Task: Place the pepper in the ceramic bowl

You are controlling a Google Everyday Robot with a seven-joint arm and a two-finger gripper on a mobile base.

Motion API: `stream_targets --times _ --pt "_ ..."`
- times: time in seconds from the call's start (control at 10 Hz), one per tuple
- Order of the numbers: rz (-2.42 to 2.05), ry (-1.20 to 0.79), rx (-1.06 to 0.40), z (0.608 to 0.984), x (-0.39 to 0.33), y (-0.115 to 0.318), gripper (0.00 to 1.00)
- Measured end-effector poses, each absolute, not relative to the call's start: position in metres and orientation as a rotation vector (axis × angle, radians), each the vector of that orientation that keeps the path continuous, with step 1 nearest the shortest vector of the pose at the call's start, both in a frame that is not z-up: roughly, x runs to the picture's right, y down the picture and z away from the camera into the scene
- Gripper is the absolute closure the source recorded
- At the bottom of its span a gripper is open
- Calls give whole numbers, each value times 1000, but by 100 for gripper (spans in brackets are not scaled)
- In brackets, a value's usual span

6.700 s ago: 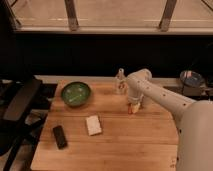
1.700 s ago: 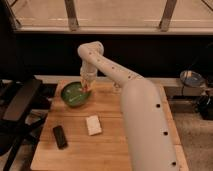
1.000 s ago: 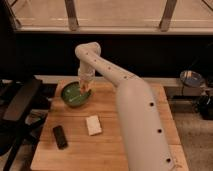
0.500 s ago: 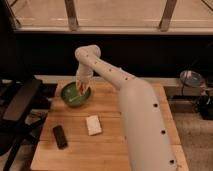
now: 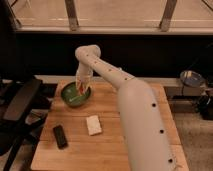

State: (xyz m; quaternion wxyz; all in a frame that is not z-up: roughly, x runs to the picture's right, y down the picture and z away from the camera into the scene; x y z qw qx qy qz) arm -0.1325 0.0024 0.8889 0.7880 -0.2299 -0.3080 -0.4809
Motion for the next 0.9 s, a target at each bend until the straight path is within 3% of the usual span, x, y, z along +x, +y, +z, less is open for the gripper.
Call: stream_targets --times 0.9 --pt "-1044 -714 -520 890 -141 -1 56"
